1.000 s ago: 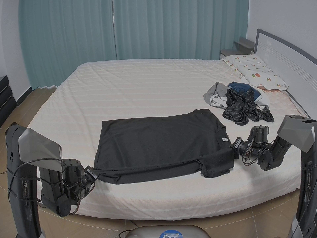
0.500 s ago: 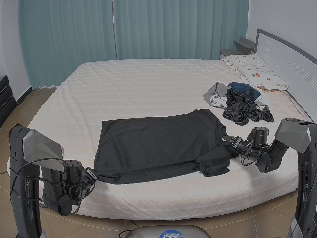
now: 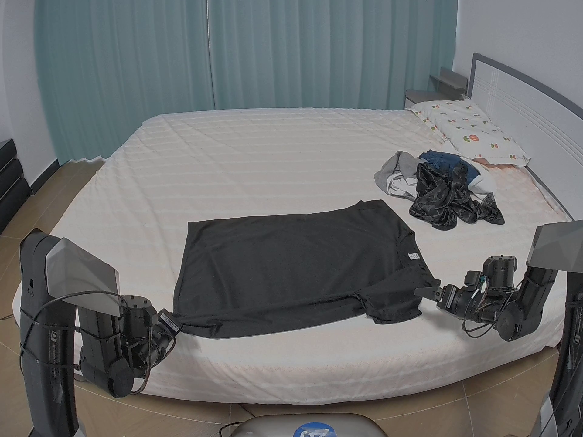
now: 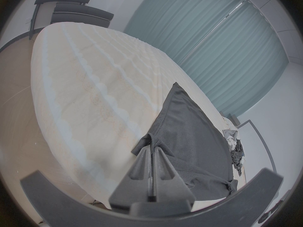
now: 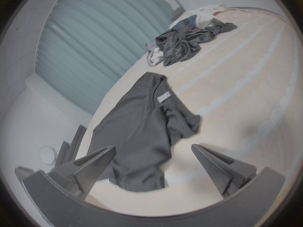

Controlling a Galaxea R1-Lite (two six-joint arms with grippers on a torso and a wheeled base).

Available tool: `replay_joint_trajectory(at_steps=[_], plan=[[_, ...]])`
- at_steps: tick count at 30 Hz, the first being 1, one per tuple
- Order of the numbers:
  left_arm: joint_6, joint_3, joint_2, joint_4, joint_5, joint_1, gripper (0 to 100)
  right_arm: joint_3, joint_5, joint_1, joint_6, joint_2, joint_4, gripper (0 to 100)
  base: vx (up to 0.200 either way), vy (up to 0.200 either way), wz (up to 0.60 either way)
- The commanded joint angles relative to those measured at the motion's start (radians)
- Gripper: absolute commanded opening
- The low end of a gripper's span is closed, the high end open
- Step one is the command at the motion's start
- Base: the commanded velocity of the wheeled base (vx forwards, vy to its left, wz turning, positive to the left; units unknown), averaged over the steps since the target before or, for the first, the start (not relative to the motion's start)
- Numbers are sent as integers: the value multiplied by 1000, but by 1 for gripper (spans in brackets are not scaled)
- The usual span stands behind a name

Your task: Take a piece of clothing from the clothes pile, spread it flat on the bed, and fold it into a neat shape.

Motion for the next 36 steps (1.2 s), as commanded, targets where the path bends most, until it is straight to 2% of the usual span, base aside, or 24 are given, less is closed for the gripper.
replay_joint_trajectory(at_steps=[1,10,11,20,28,32,36], plan=[[0,-2,3,-18,0,0,0,-5,2,34,-4,23,-2,100,0,0,0],[0,-2,9,-18,1,0,0,-66,-9,66,-4,86,7,100,0,0,0],[1,-2,9,-18,1,0,0,-68,-9,68,-4,87,10,0,0,0,0],[1,3,9,-18,1,-3,0,15,-15,36,-15,11,10,0,0,0,0],[12,14,2,-18,6,-9,0,210,-12,-24,-65,-74,-5,0,0,0,0],[18,35,-9,-18,6,-9,0,288,-13,-24,-85,-97,-15,0,0,0,0],[105,95,-34,-18,8,-3,0,412,-13,-24,-96,-110,-99,0,0,0,0]])
